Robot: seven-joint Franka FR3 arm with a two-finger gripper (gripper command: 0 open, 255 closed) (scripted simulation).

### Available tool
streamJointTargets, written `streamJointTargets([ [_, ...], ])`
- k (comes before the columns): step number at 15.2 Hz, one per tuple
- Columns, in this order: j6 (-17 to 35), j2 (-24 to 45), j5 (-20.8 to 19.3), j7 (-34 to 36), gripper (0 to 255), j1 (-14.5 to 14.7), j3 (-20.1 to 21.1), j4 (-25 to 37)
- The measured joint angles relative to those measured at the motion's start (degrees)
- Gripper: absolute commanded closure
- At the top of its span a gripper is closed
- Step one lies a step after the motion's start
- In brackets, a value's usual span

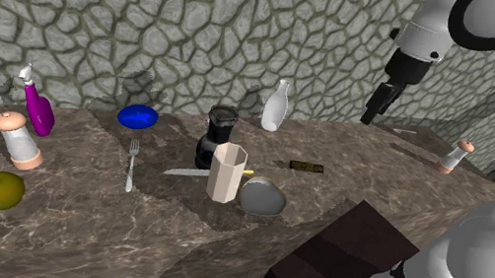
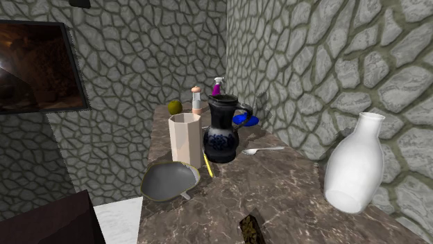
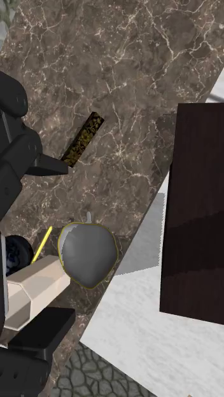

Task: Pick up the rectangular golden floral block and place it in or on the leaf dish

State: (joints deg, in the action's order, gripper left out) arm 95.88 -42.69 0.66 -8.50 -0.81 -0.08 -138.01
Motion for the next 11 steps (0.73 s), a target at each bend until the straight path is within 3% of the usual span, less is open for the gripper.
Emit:
streamJointTargets([
  [3,2.3,0.0,-0.7,-2.1,0,0.3,-0.8,-2.3],
  [11,17.0,6.1,-6.4,-17.9,0,0.6,-8.3,-10.8],
])
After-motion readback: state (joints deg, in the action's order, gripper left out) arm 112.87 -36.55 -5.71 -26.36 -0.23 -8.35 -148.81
